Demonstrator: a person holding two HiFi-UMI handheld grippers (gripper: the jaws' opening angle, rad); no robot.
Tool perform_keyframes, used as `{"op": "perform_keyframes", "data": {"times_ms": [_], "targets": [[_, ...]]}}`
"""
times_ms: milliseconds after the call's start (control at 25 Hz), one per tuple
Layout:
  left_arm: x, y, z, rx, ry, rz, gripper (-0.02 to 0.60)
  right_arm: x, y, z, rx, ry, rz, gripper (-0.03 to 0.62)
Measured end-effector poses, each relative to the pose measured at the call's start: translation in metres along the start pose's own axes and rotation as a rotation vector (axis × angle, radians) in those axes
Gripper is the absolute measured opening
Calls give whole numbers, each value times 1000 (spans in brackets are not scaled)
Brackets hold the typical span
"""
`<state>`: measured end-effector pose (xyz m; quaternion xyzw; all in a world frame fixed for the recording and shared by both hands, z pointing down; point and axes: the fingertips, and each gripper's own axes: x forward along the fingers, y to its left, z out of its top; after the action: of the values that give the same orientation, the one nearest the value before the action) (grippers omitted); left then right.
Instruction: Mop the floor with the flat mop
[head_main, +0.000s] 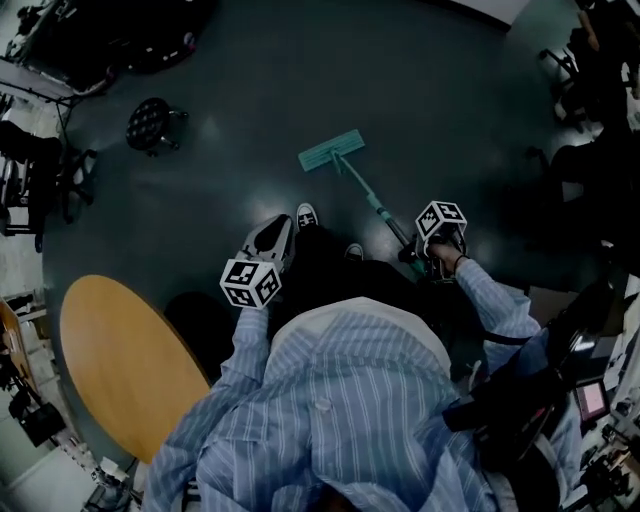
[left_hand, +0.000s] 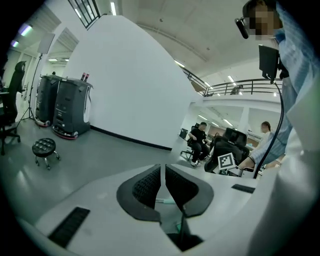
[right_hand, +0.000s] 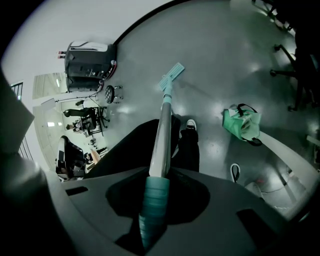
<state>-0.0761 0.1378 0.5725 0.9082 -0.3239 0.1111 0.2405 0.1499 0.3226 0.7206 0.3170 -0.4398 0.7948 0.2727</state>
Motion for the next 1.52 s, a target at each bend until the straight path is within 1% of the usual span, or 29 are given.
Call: {"op": "perform_keyframes", "data": {"times_ms": [120, 240, 360, 520, 640, 800, 1000, 1280, 1400, 1520], "targets": [[2, -9, -4, 17, 34, -21, 31, -5, -5, -19, 8, 10, -1, 77], [2, -21, -17, 62, 85, -36, 31, -5, -11, -35, 12, 18, 1, 77], [5, -32, -27, 104, 131, -56, 31, -5, -13, -40, 26, 15, 14, 77], [-3, -35, -29, 130, 138, -50, 31, -3, -6, -41, 37, 11, 40, 78], [-18, -21, -29, 115, 124, -20, 31, 5, 5, -44, 29, 7, 43, 78], [-37, 5, -25, 71, 92, 28, 31, 17, 19, -48, 41, -3, 51, 78], [-50, 32, -26, 18, 96, 69, 31, 28, 27, -52, 43, 24, 53, 78], [-44, 53, -10, -28, 88, 68, 31, 25, 45, -47, 78, 1, 70, 78], [-39, 56, -10, -22, 92, 54, 31, 26, 47, -45, 96, -15, 78, 78], [-41, 66, -7, -24, 84, 55, 31, 28, 54, -41, 98, -17, 73, 78]]}}
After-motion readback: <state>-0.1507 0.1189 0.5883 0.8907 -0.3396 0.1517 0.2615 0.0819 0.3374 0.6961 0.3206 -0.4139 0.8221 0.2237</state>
